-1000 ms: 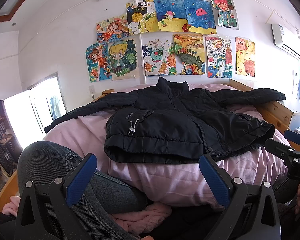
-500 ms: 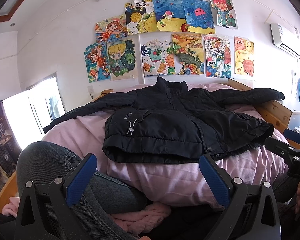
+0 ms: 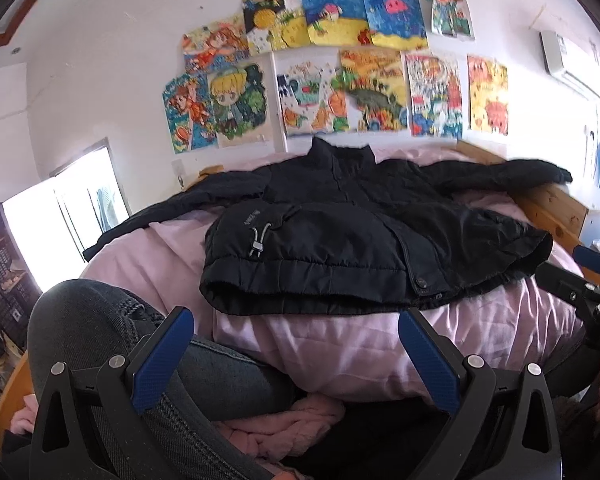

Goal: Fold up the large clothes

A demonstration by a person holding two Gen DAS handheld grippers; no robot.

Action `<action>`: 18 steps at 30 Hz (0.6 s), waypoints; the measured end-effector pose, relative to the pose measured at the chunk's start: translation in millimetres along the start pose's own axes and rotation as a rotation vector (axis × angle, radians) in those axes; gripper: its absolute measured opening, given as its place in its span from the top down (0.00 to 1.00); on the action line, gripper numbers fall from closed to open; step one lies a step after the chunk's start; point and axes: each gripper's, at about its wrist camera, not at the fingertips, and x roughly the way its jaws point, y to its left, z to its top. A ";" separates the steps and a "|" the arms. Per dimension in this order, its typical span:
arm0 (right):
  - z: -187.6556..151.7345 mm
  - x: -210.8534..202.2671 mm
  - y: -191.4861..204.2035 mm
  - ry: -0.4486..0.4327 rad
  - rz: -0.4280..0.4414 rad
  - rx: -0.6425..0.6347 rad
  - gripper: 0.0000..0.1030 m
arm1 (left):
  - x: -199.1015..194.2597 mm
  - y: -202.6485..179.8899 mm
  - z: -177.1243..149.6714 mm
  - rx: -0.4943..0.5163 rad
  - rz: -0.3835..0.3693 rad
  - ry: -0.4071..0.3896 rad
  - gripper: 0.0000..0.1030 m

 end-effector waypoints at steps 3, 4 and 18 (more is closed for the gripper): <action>14.8 10.2 -10.1 0.070 0.083 0.041 0.01 | 3.5 -9.6 22.6 0.116 -0.003 0.015 0.00; 22.0 14.5 -15.2 0.094 0.101 0.051 0.01 | 3.6 -13.0 33.7 0.159 -0.013 0.005 0.00; 139.5 94.7 -200.2 0.161 -0.215 0.557 0.01 | 82.2 -54.9 159.7 0.035 -0.310 0.098 0.00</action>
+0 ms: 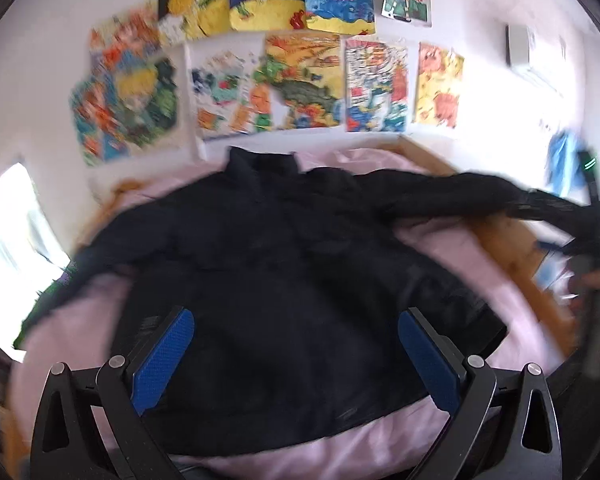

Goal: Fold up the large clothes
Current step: 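Grasp the black jacket sleeve cuff with the right gripper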

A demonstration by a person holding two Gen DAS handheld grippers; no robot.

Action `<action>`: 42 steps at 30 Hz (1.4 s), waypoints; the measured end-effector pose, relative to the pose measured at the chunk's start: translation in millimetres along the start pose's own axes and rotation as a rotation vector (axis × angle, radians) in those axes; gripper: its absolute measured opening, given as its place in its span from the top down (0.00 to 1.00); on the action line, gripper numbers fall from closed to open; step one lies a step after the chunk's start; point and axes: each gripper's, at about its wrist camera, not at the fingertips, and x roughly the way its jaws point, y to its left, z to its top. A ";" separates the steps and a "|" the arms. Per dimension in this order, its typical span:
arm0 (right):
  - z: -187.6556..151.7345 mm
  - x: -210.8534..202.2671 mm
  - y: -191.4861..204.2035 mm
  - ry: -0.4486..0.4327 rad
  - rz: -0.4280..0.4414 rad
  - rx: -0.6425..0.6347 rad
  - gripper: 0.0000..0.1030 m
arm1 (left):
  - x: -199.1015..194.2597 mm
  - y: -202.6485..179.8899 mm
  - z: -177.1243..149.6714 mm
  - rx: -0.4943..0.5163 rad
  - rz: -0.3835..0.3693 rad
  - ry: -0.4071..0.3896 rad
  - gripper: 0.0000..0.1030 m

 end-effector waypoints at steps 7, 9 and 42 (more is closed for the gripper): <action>52.7 95.3 -13.7 -0.189 -0.119 0.217 0.01 | 61.2 -9.2 31.7 -0.018 -0.083 0.093 0.00; 57.9 124.6 -14.7 -0.210 -0.113 0.302 0.01 | 74.0 -5.8 39.3 -0.012 -0.100 0.126 0.00; 87.6 207.6 -108.4 -0.560 -0.081 0.771 0.90 | 204.8 88.5 88.0 -0.280 0.038 0.219 0.00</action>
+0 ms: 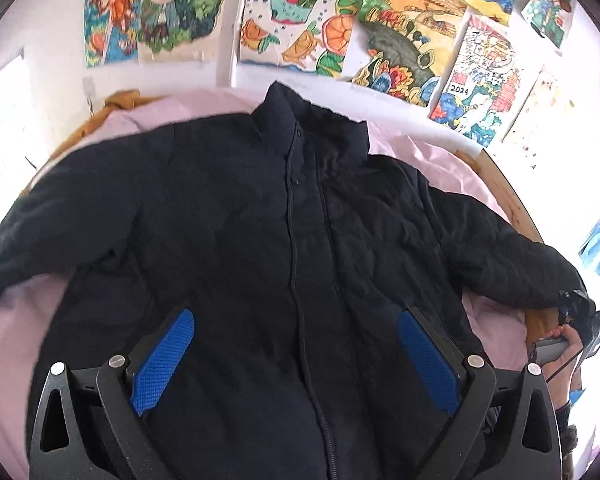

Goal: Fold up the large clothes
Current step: 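Grasp the black jacket sleeve cuff with the right gripper, then fold the held sleeve across the jacket body with the right gripper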

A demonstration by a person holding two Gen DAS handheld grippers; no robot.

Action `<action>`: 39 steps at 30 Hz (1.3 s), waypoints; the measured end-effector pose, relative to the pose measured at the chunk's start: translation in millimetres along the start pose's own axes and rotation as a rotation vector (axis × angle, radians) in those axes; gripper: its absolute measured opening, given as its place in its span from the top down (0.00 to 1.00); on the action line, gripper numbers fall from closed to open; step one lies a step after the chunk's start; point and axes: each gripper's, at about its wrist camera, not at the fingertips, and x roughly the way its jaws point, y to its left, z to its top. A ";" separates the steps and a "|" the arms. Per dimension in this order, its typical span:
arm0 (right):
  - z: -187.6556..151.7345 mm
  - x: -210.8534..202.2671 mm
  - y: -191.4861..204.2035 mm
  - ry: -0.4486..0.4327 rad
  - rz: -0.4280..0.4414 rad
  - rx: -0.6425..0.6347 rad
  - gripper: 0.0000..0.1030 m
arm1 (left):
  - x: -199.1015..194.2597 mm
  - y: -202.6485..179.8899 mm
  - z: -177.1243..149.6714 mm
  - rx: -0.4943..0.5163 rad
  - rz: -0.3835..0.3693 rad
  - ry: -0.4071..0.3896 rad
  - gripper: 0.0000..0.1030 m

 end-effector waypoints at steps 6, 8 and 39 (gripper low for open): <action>-15.0 -33.7 76.8 -0.106 0.116 -0.322 0.95 | -22.1 22.8 20.6 -0.053 -0.060 -0.079 0.00; -30.7 -49.6 118.9 -0.141 0.197 -0.495 0.95 | -29.1 37.2 27.0 -0.108 -0.090 -0.101 0.00; -418.3 -175.2 148.4 0.307 0.630 -2.108 0.88 | 102.0 149.7 -4.2 -0.450 -0.335 0.230 0.00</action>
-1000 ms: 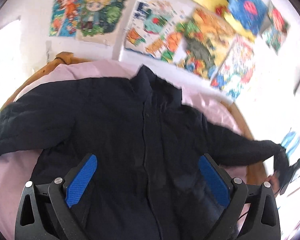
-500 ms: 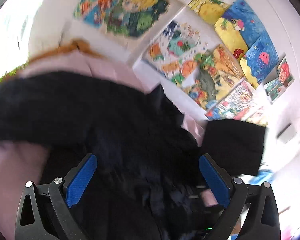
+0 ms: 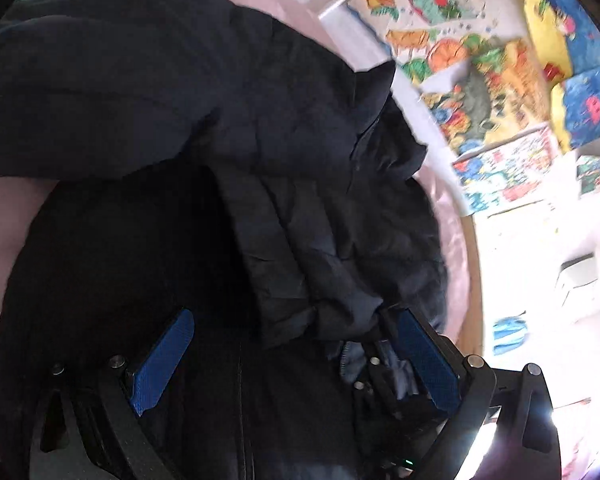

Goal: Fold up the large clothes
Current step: 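Fold the held sleeve across the jacket body with the right gripper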

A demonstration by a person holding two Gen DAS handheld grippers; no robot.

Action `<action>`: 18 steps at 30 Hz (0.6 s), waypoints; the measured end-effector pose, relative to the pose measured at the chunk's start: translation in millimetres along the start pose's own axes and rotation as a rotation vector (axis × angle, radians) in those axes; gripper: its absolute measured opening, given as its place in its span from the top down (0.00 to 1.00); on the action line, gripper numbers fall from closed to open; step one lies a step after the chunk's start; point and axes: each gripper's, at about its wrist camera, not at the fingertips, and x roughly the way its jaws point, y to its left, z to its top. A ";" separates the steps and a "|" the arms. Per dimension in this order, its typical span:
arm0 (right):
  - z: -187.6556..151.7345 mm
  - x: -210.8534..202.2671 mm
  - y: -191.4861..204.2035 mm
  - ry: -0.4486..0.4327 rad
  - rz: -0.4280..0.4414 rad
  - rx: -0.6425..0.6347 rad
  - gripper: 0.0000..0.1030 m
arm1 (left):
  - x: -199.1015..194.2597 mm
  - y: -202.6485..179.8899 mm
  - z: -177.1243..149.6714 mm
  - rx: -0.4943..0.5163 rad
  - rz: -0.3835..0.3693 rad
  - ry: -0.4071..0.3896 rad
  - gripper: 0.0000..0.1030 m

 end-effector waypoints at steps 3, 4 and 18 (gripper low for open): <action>-6.5 2.7 -2.9 -0.002 0.038 0.030 0.84 | 11.4 -13.3 3.1 0.040 0.016 0.030 0.06; -10.0 6.3 -2.3 -0.001 0.053 0.037 0.82 | 14.6 -17.7 3.1 0.050 0.026 0.034 0.10; -43.1 -8.8 -112.4 0.048 0.125 0.412 0.43 | -8.5 -68.9 1.5 0.224 0.297 -0.181 0.95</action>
